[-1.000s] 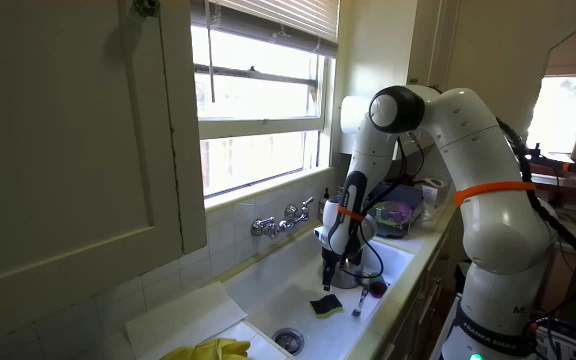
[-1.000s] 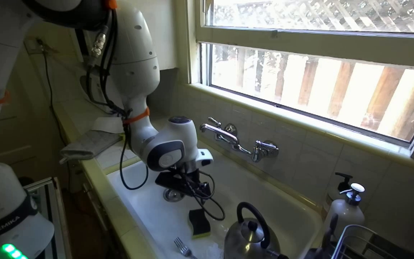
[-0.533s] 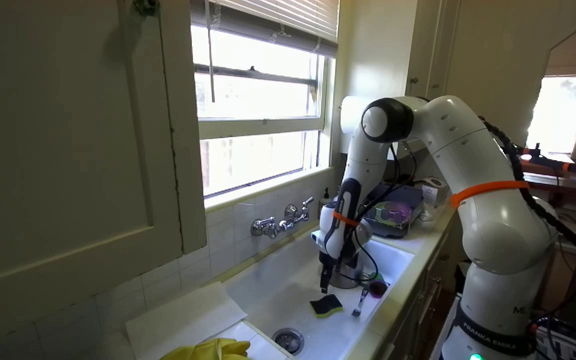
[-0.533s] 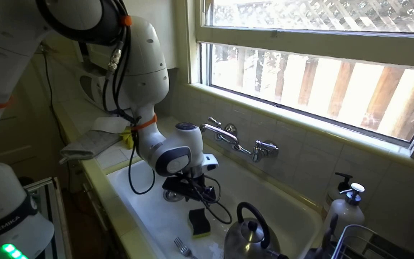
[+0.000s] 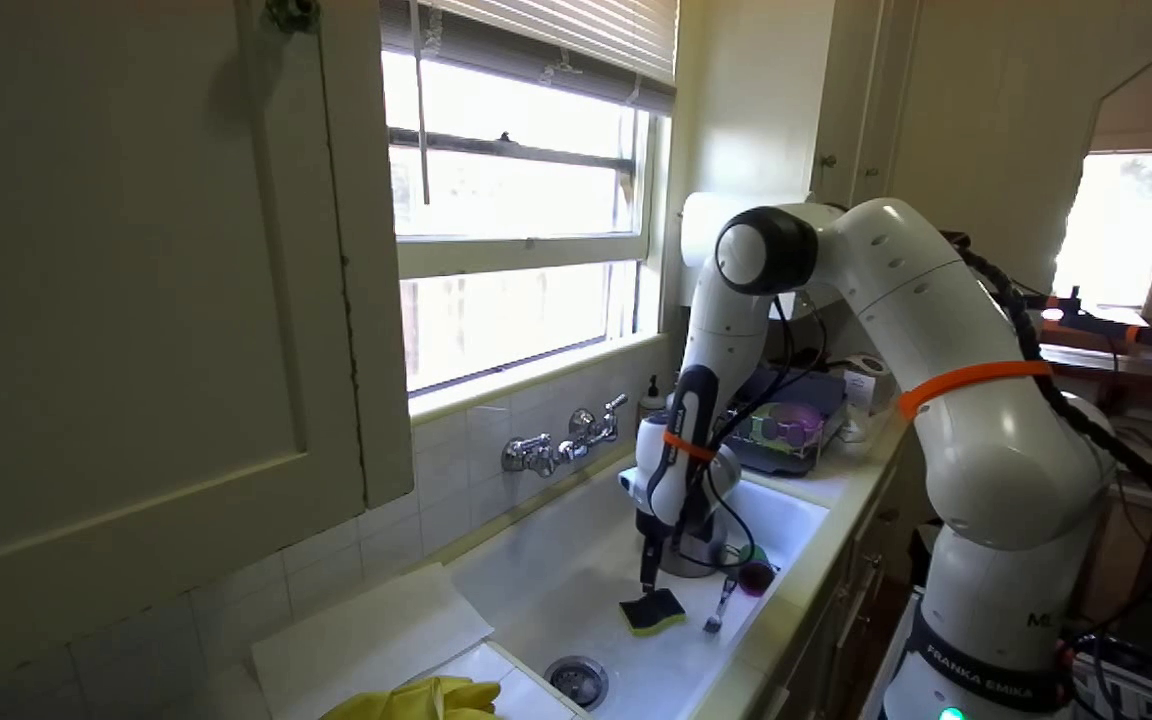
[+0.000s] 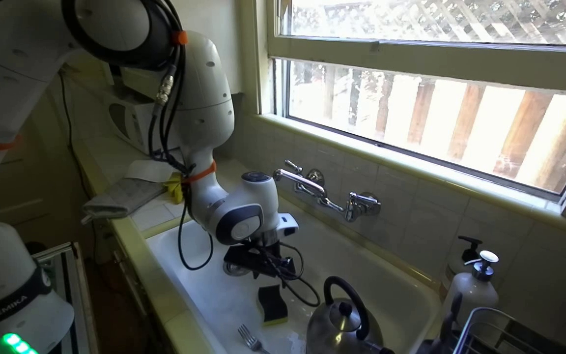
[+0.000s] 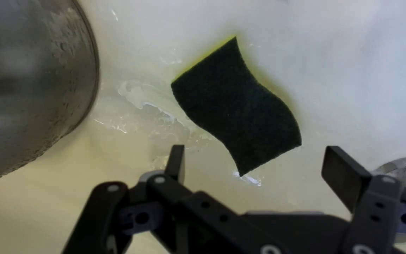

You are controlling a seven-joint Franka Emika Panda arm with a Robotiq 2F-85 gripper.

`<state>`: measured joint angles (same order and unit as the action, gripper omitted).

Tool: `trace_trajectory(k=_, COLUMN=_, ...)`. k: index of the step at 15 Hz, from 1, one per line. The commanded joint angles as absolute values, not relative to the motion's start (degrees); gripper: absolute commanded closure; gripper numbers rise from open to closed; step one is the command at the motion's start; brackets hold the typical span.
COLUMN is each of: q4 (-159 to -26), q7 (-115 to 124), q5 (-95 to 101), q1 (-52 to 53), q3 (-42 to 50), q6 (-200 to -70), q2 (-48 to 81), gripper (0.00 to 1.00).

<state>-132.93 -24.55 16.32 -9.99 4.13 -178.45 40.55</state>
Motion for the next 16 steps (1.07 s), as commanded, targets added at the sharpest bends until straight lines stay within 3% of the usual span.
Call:
trace_trajectory(k=1, q4=-128.6, q7=-27.9, q5=19.9, q1=-12.2, q3=2.8, q6=-179.4, q2=46.1, gripper=0.0)
trace_trajectory(k=15, q4=-118.6, q7=-33.9, q5=25.4, q1=-12.2, q3=3.5, q6=-179.0, q2=57.0, gripper=0.0)
trace_trajectory(k=16, q4=-118.2, q7=-34.0, q5=25.3, q1=-12.1, q3=3.5, q6=-179.0, q2=57.4, gripper=0.23)
